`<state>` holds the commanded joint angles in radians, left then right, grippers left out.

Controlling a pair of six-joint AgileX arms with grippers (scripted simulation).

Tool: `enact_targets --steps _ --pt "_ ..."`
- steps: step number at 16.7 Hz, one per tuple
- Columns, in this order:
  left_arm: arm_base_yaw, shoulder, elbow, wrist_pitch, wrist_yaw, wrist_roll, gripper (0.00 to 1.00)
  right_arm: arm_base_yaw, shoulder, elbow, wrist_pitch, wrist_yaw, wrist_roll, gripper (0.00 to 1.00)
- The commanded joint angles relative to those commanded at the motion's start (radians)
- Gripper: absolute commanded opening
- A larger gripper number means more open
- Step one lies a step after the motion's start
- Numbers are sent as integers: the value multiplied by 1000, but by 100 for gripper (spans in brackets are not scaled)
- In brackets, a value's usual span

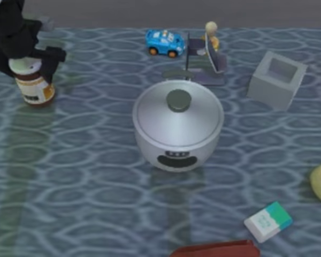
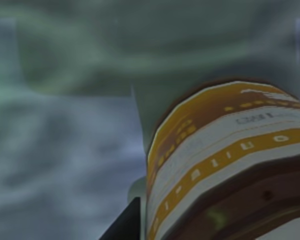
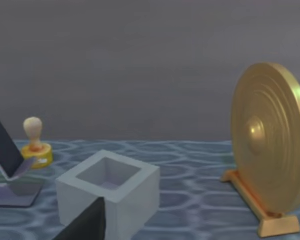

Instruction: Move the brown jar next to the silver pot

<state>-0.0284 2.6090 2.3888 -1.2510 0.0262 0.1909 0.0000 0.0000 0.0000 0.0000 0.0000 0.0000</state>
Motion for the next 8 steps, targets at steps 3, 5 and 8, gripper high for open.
enact_targets --steps 3,5,8 --pt "0 0 0 0 0 0 25 0 0 0 0 0 0 100" --pt "0 0 0 0 0 0 10 0 0 0 0 0 0 100" --pt "0 0 0 0 0 0 0 0 0 0 0 0 0 100"
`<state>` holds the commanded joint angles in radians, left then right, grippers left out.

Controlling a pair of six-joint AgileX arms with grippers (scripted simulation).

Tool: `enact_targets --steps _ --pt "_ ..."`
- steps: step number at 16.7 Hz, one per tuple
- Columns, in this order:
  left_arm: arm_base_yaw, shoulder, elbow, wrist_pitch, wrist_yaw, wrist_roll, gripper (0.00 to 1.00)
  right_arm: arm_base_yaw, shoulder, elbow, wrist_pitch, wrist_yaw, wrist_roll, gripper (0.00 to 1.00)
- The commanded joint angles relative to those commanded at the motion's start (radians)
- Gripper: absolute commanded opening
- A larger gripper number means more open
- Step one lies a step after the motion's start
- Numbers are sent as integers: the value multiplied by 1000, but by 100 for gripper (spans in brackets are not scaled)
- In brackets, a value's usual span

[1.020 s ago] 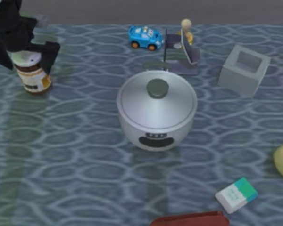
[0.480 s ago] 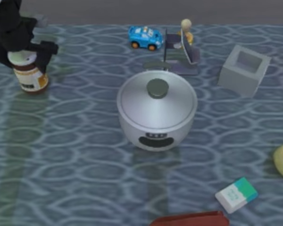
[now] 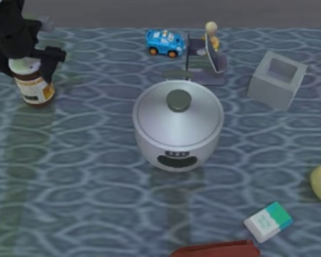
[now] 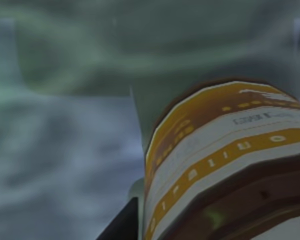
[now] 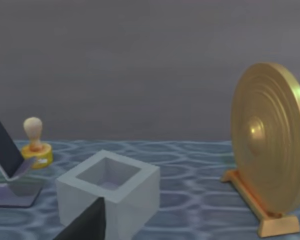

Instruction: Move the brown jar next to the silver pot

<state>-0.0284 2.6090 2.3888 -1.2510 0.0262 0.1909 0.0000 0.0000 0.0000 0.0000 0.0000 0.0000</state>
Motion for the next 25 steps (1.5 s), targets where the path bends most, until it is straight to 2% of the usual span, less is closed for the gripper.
enact_targets --steps 9,19,25 --pt "0 -15 -15 0 -1 0 0 0 0 0 0 0 0 100" --pt "18 -494 -482 -9 -6 -2 0 0 0 0 0 0 0 100" --pt "14 -531 -519 -11 -7 0 0 0 0 0 0 0 0 100"
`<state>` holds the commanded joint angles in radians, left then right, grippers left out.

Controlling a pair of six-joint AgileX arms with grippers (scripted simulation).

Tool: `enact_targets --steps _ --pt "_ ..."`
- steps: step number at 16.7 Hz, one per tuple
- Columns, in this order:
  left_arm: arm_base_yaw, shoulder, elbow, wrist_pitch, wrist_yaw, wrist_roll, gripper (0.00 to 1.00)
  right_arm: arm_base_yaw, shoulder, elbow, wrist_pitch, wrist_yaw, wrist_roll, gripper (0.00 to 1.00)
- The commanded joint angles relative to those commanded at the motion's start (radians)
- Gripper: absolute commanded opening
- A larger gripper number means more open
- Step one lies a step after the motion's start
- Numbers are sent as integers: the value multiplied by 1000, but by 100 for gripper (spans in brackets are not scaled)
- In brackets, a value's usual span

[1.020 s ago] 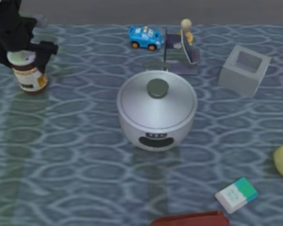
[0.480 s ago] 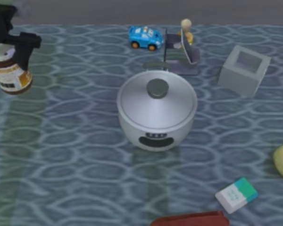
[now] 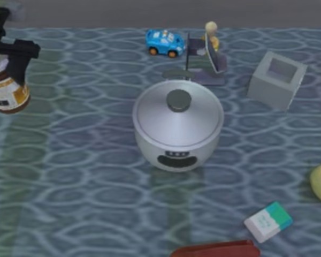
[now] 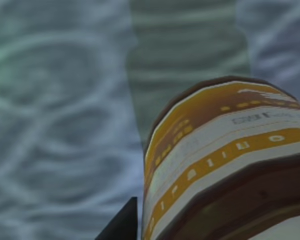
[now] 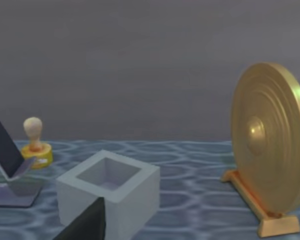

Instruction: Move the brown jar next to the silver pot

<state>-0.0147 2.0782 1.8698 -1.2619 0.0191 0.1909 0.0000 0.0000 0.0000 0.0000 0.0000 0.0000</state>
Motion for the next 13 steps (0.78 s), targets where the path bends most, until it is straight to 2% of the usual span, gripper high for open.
enact_targets --steps 4,13 --pt "-40 3 -26 28 -9 -69 0 0 0 0 0 0 0 100" --pt "-274 12 -169 188 -57 -460 0 0 0 0 0 0 0 100"
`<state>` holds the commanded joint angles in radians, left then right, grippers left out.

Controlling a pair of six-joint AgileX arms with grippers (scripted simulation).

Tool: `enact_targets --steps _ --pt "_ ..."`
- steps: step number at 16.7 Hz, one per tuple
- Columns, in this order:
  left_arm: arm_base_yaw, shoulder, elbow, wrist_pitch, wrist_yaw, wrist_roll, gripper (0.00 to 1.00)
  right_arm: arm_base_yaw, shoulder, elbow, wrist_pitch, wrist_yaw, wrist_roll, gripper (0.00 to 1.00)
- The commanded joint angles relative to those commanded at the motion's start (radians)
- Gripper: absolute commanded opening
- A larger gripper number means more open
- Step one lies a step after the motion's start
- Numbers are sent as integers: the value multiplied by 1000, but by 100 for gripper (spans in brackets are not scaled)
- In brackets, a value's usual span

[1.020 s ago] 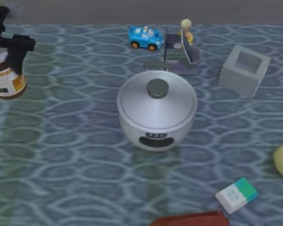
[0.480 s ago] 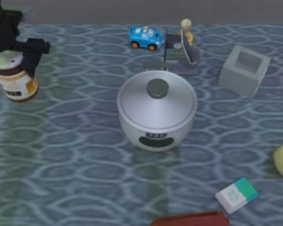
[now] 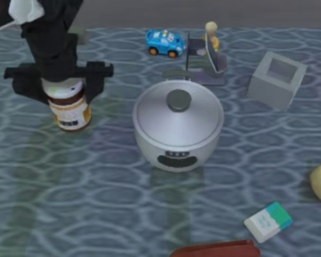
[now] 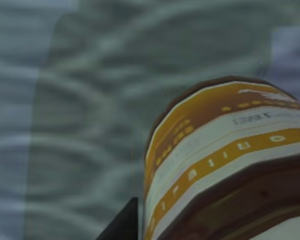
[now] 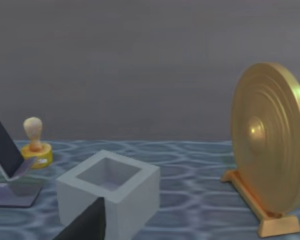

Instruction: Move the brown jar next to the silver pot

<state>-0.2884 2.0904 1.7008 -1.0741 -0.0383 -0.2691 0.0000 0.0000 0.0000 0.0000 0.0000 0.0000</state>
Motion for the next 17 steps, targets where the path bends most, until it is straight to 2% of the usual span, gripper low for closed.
enact_targets --steps 6,12,17 --pt "-12 -2 -11 13 -2 -22 0 0 0 0 0 0 0 100" --pt "-12 54 -104 161 -2 -19 0 0 0 0 0 0 0 100" --pt "-12 63 -117 180 -2 -18 0 0 0 0 0 0 0 100"
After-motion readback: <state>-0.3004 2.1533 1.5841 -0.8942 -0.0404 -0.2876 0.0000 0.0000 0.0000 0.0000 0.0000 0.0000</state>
